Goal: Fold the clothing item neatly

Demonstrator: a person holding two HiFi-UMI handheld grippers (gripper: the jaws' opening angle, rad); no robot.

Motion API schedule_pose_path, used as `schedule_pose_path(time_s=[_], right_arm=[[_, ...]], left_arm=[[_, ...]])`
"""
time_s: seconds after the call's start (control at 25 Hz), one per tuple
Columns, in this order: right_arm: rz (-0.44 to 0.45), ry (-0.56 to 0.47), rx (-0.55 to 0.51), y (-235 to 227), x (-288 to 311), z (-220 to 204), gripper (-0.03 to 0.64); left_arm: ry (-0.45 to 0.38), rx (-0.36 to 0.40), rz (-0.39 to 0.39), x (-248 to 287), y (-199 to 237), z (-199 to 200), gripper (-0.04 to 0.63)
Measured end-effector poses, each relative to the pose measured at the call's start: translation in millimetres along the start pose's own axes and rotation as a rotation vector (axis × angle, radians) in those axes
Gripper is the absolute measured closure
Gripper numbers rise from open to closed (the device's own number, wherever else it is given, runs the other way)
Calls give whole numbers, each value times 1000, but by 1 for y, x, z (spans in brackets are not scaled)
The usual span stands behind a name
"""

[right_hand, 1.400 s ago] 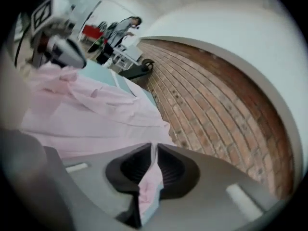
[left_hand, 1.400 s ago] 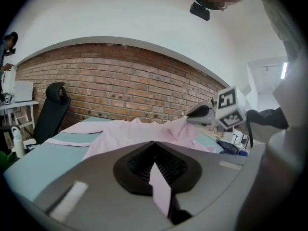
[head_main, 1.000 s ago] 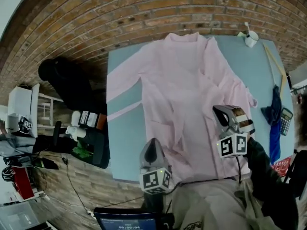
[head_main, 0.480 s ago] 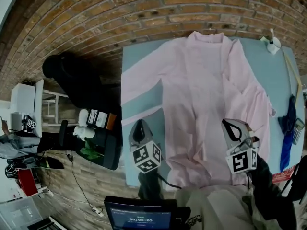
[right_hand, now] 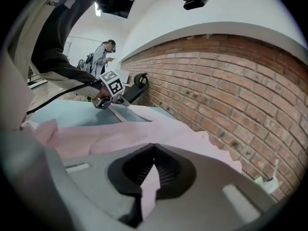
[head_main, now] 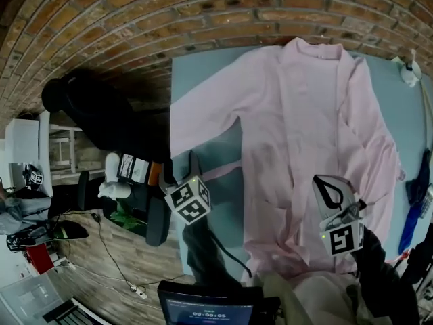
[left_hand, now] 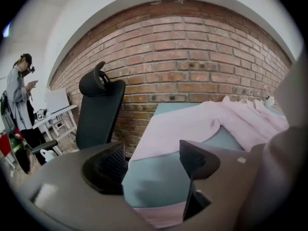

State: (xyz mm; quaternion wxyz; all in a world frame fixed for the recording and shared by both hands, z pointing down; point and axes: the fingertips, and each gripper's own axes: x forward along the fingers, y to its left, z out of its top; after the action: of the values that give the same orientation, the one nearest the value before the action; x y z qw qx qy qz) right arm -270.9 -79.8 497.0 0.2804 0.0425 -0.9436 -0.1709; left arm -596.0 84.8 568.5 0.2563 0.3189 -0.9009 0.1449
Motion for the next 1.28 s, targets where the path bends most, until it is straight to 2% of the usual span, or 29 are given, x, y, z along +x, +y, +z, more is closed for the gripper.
schedule_pose_path(time_s=[0.12, 0.24, 0.36, 0.48, 0.52, 0.56, 0.6, 0.64, 0.72, 0.84, 0.96, 1.08, 1.16, 1.28], right_arm=[[20, 18, 11, 8, 7, -5, 617], [27, 20, 10, 11, 13, -5, 617], [33, 23, 11, 13, 15, -6, 615], [34, 30, 15, 13, 13, -10, 617], [33, 31, 18, 13, 12, -11, 617], [33, 32, 20, 13, 10, -12, 615], [32, 35, 21, 12, 8, -13, 617], [30, 39, 21, 12, 5, -13, 615], [20, 46, 18, 11, -2, -15, 615], [-7, 56, 23, 4, -13, -18, 615], [-40, 73, 31, -5, -27, -25, 616], [-80, 84, 44, -13, -41, -31, 616], [-108, 98, 58, -18, -51, -36, 617], [-151, 111, 83, -26, -69, -44, 615]], left_arm=[[12, -11, 20, 17, 17, -2, 245], [34, -39, 7, 33, 27, -3, 249], [75, 12, -34, 44, 24, -2, 270], [80, 83, -98, 49, 15, -1, 344], [82, 111, -108, 50, 15, -1, 389], [88, 143, -107, 50, 17, -2, 442], [98, 171, -103, 50, 19, -4, 565], [107, 189, -101, 50, 20, -5, 586], [114, 196, -99, 46, 20, -5, 586], [31, 134, -59, 29, 21, 20, 588], [-156, 102, -49, -4, 7, 76, 588], [-331, 122, -169, -43, -49, 133, 588], [-401, 141, -310, -70, -108, 159, 588], [-493, 163, -563, -117, -214, 179, 588]])
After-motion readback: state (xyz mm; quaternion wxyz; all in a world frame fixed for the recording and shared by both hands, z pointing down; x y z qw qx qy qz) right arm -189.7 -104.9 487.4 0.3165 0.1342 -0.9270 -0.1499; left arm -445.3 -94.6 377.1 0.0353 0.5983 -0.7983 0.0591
